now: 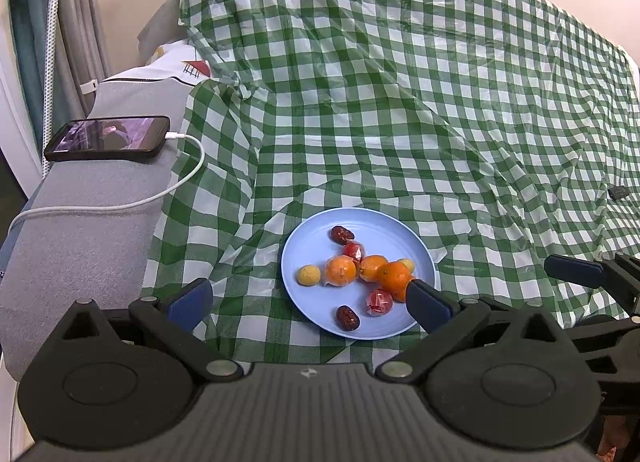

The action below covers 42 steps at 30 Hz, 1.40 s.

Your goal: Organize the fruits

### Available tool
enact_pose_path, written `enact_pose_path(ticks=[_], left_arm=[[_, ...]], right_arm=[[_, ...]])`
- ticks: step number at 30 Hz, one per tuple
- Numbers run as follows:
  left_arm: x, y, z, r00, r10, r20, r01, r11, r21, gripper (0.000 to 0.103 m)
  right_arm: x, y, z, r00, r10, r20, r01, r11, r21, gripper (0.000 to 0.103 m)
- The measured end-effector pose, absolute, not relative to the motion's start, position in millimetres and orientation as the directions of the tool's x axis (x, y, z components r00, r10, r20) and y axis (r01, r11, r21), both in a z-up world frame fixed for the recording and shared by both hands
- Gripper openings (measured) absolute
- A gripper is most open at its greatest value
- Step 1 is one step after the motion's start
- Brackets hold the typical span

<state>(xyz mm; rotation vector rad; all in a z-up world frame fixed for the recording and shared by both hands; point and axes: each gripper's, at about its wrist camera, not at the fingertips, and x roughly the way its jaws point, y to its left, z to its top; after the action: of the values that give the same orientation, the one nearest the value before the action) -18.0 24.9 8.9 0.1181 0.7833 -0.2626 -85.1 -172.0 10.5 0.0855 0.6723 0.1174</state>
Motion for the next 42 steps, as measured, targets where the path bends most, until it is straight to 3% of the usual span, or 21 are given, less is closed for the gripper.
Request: enact_pose_path(ticks=[23, 42], left_arm=[[-9.7, 18.7, 1.2, 0.620, 0.017, -0.784, 0.182, 0.970, 0.164, 0.103], [-14.3, 14.5, 2.9, 0.630, 0.022, -0.777, 0.204, 0.960, 0.193, 0.103]], right_arm=[[-85.1, -163.5, 0.8, 0.741, 0.088, -0.666, -0.057, 0.996, 0.068, 0.097], [-87.7, -162.8, 3.3, 0.744, 0.085, -0.663, -0.059, 0.996, 0.062, 0.099]])
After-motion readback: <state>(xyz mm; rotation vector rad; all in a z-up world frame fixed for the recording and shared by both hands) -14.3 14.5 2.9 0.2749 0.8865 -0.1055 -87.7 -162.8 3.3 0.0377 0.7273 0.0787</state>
